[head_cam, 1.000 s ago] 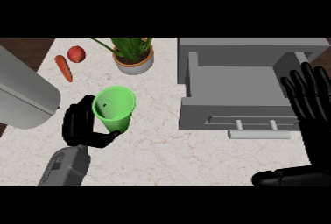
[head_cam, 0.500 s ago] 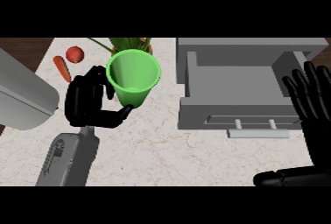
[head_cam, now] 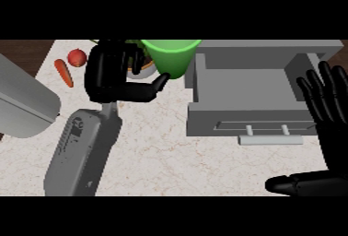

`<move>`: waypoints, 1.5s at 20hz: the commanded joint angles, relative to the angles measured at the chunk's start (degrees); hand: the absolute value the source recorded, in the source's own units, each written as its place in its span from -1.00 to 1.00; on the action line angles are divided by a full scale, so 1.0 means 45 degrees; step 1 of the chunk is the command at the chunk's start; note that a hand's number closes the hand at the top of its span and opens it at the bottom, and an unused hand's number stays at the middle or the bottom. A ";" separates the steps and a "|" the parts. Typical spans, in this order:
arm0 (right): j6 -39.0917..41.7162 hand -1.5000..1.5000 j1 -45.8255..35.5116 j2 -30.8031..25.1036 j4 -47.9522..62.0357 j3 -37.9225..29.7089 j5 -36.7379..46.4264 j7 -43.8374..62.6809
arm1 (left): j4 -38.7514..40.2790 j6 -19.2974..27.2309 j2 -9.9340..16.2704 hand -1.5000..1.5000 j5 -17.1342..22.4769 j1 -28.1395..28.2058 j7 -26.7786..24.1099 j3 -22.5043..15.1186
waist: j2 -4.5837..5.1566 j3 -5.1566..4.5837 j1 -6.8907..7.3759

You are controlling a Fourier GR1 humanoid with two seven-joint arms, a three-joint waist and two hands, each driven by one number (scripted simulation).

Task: Pick up the cup, place it into the drawer and close the drawer

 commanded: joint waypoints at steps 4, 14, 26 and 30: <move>0.0237 -1.00 -0.0125 -0.0334 0.0146 -0.0575 -0.0520 0.0097 | 0.1665 0.0631 0.0340 1.00 -0.0546 -0.2996 0.1158 0.0378 | 0.0012 0.0001 -0.0040; 0.0278 -1.00 0.0186 -0.0021 0.0045 -0.0090 -0.0067 -0.0438 | 0.5457 0.1996 -0.0067 1.00 -0.0339 -0.5163 0.0193 -0.0645 | 0.0040 0.0002 -0.0164; 0.0600 -1.00 -0.0267 -0.0443 0.0548 -0.0493 -0.0549 -0.0149 | 1.0599 0.2805 -0.0069 1.00 0.2030 -0.8297 -0.1305 -0.1698 | 0.0140 0.0007 -0.0524; 0.0357 -1.00 -0.1381 -0.0561 0.1212 -0.0788 -0.0792 0.0203 | 1.1000 0.3305 -0.0069 1.00 0.3335 -0.8018 -0.1649 -0.3251 | 0.0158 0.0008 -0.0598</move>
